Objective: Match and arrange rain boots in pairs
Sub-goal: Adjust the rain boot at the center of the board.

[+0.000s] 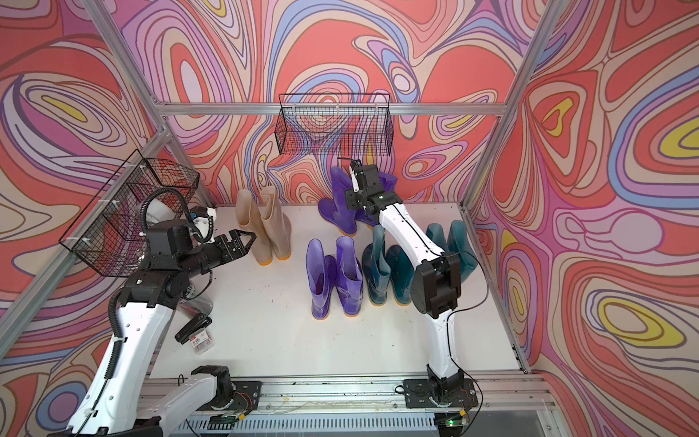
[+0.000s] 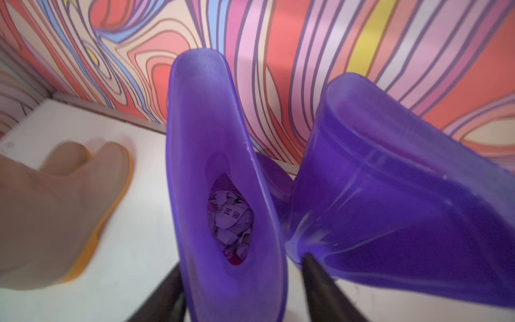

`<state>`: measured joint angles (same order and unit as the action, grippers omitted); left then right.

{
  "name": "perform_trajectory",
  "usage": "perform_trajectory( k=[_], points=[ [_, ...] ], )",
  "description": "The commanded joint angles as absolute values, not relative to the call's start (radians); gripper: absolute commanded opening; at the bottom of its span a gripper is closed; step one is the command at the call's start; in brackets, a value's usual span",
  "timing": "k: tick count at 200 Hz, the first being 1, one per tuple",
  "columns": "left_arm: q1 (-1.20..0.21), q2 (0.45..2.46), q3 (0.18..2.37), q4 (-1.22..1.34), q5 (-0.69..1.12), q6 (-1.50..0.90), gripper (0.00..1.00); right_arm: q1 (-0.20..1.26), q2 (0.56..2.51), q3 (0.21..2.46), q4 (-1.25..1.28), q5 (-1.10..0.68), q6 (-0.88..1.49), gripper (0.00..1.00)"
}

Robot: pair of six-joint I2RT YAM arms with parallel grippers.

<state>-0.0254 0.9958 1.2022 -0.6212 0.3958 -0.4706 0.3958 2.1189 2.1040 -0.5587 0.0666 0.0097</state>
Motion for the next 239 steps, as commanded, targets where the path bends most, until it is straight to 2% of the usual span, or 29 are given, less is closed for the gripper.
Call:
perform_trajectory(
  k=[1, 22, 41, 74, 122, 160, 239],
  points=[
    [-0.026, 0.958, 1.185, -0.59, 0.344, -0.444, 0.9, 0.4, 2.161, 2.145, -0.579, 0.007, 0.028, 0.39],
    [-0.026, 0.937, 1.164, -0.581, 0.351, -0.444, 0.9, 0.409, 2.165, 2.169, -0.576, -0.019, 0.06, 0.14],
    [-0.025, 0.924, 1.154, -0.58, 0.347, -0.432, 0.91, 0.435, 2.136, 2.156, -0.543, -0.01, 0.099, 0.0],
    [-0.026, 0.93, 1.163, -0.58, 0.366, -0.432, 0.91, 0.515, 2.103, 2.177, -0.49, 0.022, 0.226, 0.0],
    [-0.026, 0.925, 1.162, -0.567, 0.387, -0.448, 0.91, 0.603, 2.268, 2.421, -0.566, 0.146, 0.332, 0.0],
    [-0.026, 0.92, 1.164, -0.573, 0.391, -0.448, 0.91, 0.615, 2.275, 2.378, -0.485, 0.107, 0.417, 0.0],
    [-0.026, 0.922, 1.164, -0.572, 0.395, -0.446, 0.91, 0.646, 2.352, 2.442, -0.519, -0.016, 0.414, 0.0]
  ],
)
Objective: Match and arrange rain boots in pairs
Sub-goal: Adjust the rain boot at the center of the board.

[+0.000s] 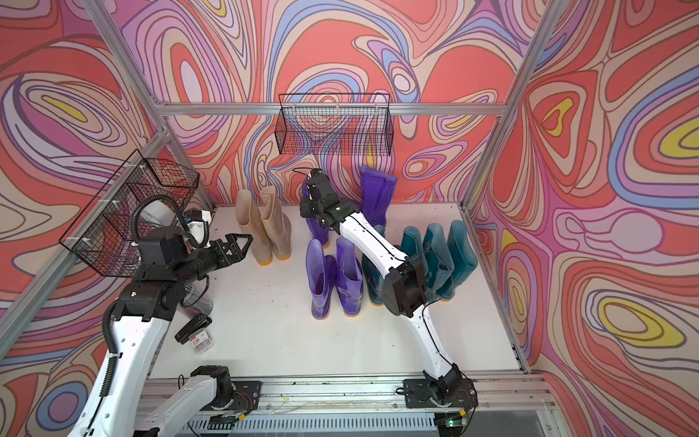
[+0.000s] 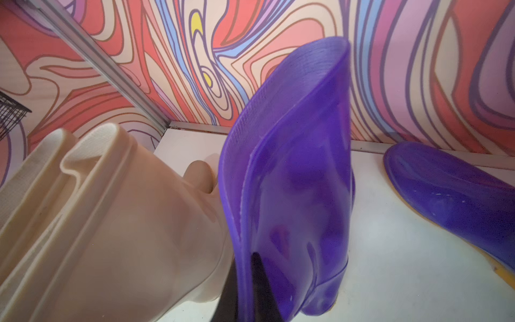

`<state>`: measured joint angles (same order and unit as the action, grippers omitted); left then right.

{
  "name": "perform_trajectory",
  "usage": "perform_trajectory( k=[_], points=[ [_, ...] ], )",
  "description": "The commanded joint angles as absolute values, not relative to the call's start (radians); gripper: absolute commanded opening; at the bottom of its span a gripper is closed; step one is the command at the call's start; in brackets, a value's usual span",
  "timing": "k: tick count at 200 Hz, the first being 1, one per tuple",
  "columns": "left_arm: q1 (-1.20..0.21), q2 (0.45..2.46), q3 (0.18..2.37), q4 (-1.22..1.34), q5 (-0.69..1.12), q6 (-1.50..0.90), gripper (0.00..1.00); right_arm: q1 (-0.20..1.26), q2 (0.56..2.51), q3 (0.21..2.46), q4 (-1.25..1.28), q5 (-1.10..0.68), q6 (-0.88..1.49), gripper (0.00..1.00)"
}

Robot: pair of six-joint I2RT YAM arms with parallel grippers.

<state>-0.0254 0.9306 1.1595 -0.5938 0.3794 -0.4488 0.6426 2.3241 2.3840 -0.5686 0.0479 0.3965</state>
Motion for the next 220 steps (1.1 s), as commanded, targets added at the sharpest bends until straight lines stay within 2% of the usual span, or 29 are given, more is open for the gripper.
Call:
perform_trajectory(
  k=[1, 128, 141, 153, 172, 193, 220],
  points=[
    [-0.026, 0.923, 1.164, -0.571, 0.395, -0.447, 0.91, 0.646, 2.353, 2.445, -0.519, -0.017, 0.416, 0.0],
    [-0.026, 0.94, 1.166, -0.558, 0.416, -0.466, 0.91, 0.644, 2.342, 2.452, -0.556, 0.01, 0.361, 0.0],
    [-0.026, 0.946, 1.164, -0.56, 0.421, -0.468, 0.91, 0.644, 2.339, 2.451, -0.575, 0.005, 0.364, 0.11],
    [-0.026, 0.949, 1.164, -0.559, 0.429, -0.473, 0.91, 0.645, 2.331, 2.414, -0.574, 0.0, 0.361, 0.15],
    [-0.026, 0.95, 1.165, -0.554, 0.436, -0.477, 0.91, 0.644, 2.306, 2.368, -0.572, 0.005, 0.347, 0.34],
    [-0.026, 0.959, 1.183, -0.557, 0.452, -0.488, 0.91, 0.644, 2.263, 2.357, -0.572, 0.045, 0.307, 0.48],
    [-0.026, 0.968, 1.205, -0.548, 0.479, -0.506, 0.91, 0.64, 2.209, 2.389, -0.595, 0.107, 0.232, 0.59]
  ],
)
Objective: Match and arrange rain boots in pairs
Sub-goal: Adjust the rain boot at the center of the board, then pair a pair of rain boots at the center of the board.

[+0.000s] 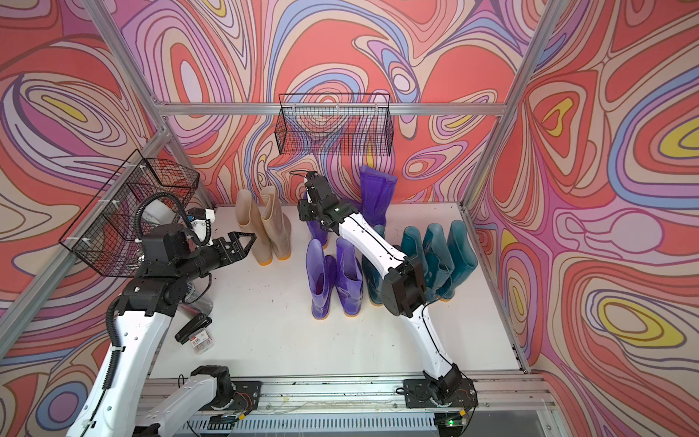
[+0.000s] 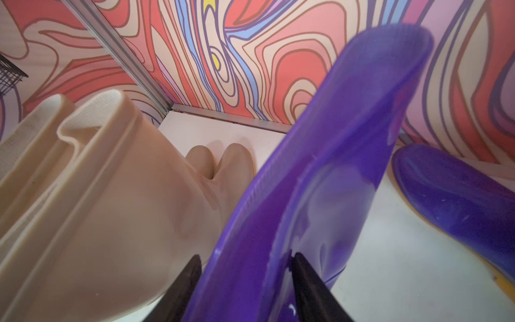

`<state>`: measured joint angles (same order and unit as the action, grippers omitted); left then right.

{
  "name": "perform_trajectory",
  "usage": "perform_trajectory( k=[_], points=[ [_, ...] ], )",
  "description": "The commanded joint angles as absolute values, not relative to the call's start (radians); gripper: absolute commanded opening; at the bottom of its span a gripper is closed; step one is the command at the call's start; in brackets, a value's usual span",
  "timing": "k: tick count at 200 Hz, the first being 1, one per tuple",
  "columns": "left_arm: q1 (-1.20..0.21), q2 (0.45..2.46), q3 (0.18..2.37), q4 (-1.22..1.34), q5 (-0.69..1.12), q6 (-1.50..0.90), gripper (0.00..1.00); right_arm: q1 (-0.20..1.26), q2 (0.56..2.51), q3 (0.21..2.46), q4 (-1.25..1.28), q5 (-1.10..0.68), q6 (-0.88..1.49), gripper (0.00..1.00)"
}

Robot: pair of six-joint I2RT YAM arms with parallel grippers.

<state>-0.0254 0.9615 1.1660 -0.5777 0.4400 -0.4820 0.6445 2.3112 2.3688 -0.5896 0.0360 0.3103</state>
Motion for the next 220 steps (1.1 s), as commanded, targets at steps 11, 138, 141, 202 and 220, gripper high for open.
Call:
perform_trajectory(
  k=[11, 138, 141, 202, 220],
  points=[
    [-0.026, 0.972, 1.212, -0.549, 0.487, -0.508, 0.92, 0.629, 2.187, 2.394, -0.607, 0.115, 0.213, 0.62],
    [-0.174, 0.982, 1.176, -0.347, 0.653, -0.613, 0.93, 0.248, 1.786, 1.874, -0.519, 0.093, -0.013, 0.76],
    [-0.176, 0.986, 1.178, -0.347, 0.651, -0.614, 0.93, 0.238, 1.788, 1.869, -0.514, 0.075, -0.018, 0.77],
    [-0.178, 1.028, 1.188, -0.309, 0.662, -0.645, 0.93, 0.076, 1.821, 1.725, -0.269, -0.204, -0.035, 0.86],
    [-0.178, 1.036, 1.189, -0.3, 0.665, -0.645, 0.93, 0.053, 1.859, 1.725, -0.227, -0.265, -0.039, 0.86]
  ],
)
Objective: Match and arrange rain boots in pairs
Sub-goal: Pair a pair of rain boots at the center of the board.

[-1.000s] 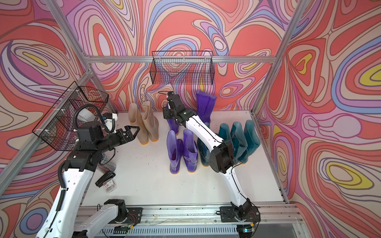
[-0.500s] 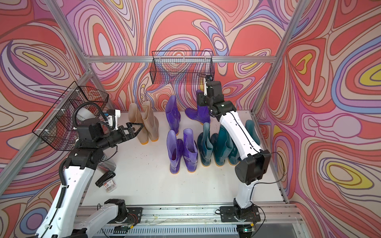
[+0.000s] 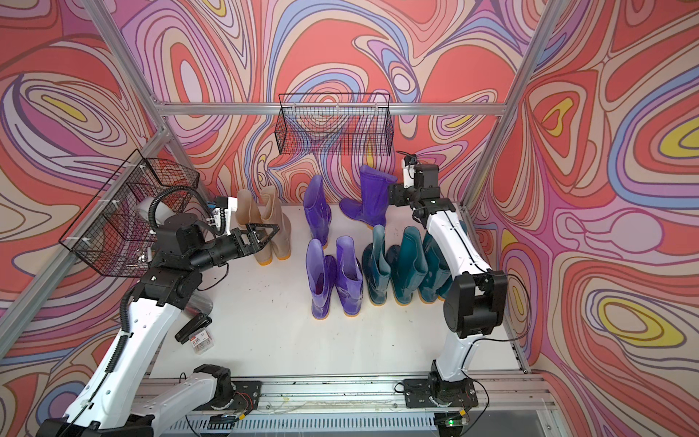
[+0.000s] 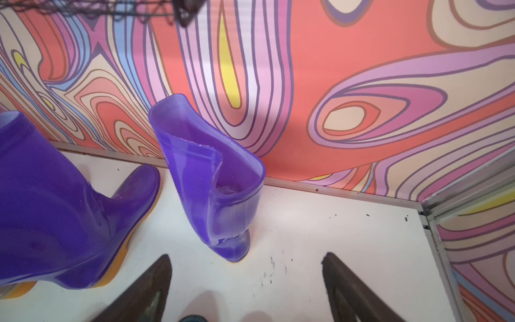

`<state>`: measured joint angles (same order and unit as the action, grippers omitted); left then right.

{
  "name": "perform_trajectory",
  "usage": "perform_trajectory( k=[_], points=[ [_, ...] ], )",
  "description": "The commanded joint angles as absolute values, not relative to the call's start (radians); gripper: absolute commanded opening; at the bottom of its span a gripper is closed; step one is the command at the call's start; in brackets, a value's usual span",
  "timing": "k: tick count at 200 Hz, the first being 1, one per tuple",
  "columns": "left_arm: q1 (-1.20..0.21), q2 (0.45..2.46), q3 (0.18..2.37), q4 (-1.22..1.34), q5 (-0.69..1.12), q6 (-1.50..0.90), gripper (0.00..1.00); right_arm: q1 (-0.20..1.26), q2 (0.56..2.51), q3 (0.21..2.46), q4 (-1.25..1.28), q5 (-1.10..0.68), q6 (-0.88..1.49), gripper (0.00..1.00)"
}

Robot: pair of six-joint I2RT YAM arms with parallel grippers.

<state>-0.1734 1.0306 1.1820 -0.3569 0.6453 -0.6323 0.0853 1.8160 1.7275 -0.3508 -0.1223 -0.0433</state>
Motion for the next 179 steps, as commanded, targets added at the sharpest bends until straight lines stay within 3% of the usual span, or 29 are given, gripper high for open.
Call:
perform_trajectory(
  k=[1, 83, 108, 127, 179],
  points=[
    [-0.178, 1.037, 1.19, -0.299, 0.665, -0.645, 0.93, 0.053, 1.861, 1.725, -0.225, -0.268, -0.039, 0.86],
    [-0.179, 1.052, 1.184, -0.282, 0.659, -0.639, 0.93, 0.026, 2.065, 1.914, -0.241, -0.524, -0.036, 0.85],
    [-0.179, 1.054, 1.186, -0.285, 0.654, -0.636, 0.93, 0.026, 2.112, 1.957, -0.238, -0.585, 0.01, 0.79],
    [-0.179, 1.052, 1.188, -0.294, 0.651, -0.629, 0.93, 0.036, 2.107, 1.943, -0.2, -0.604, 0.05, 0.66],
    [-0.179, 1.034, 1.191, -0.326, 0.629, -0.61, 0.93, 0.113, 2.042, 1.869, -0.174, -0.497, 0.062, 0.09]
  ],
)
